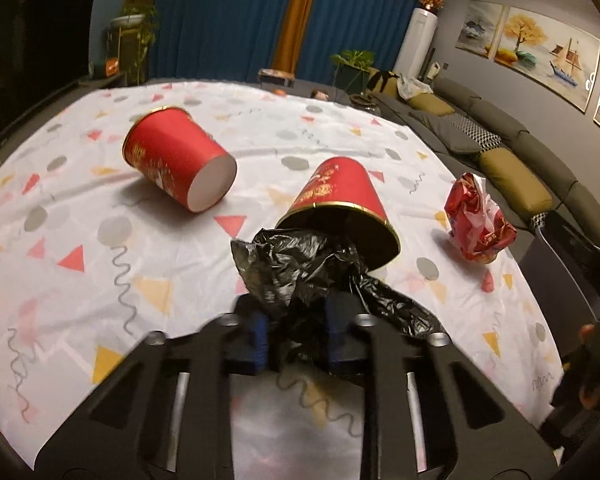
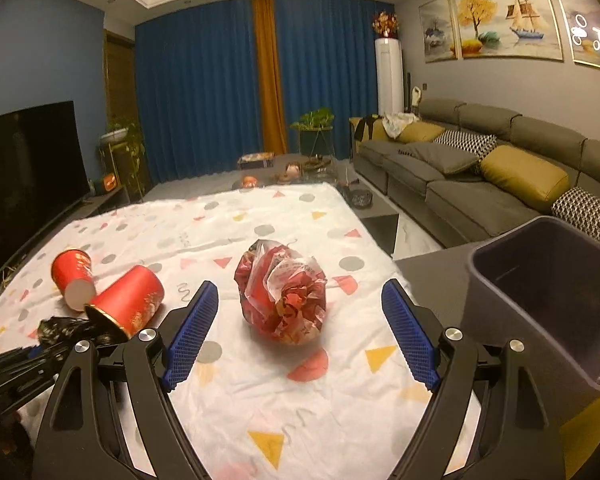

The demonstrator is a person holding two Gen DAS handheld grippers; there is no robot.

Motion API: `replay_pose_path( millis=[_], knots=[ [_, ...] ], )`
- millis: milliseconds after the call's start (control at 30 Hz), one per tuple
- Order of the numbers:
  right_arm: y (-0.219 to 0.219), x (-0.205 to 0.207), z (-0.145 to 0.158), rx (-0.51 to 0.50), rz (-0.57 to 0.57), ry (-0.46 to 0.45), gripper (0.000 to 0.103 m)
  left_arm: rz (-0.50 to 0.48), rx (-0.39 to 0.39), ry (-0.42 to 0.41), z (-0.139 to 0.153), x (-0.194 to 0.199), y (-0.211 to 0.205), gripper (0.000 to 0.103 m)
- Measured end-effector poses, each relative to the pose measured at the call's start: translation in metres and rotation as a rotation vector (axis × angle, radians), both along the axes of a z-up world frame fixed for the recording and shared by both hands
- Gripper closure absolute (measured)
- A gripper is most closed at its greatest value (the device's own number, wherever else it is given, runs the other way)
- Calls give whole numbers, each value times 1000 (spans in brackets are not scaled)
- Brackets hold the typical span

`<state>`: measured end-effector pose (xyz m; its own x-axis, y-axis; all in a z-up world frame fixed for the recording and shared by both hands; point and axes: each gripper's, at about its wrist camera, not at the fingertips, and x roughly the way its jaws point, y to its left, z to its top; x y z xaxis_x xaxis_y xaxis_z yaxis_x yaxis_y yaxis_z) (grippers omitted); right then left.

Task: Collect trash
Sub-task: 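Grasp the black plastic bag with the left gripper while the right grasps the red wrapper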

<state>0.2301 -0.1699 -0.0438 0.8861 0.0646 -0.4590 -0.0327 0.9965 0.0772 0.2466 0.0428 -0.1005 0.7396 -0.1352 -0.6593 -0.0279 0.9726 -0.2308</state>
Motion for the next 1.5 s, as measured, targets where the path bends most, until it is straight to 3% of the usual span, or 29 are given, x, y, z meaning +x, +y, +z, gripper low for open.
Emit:
replay_pose_path(
  millis=[133,300,467,833,1067,1167,1233,1400,1500],
  knots=[
    [5,18,-9,-6,0,34,21,-19,6,-16,3,-5,0,101],
    [12,33,-14,-18,-4,50,21,-54,40,-119,24,-23,-6,102],
    [23,46,-17,-54,4,61,21,-65,0,-163,37,-31,1,102],
    [29,71,-30,-63,12,119,22,9,-86,-234,50,-41,31,102],
    [30,83,-37,-47,39,171,31,29,-83,-268,56,-47,33,102],
    [28,89,-41,-34,47,198,42,37,-87,-260,55,-45,34,102],
    [27,89,-43,-28,43,204,54,42,-89,-254,54,-44,34,102],
    [28,81,-41,-29,61,178,73,46,-85,-244,51,-42,33,102],
    [28,71,-37,-29,70,161,77,48,-86,-239,50,-41,33,102]
  ],
)
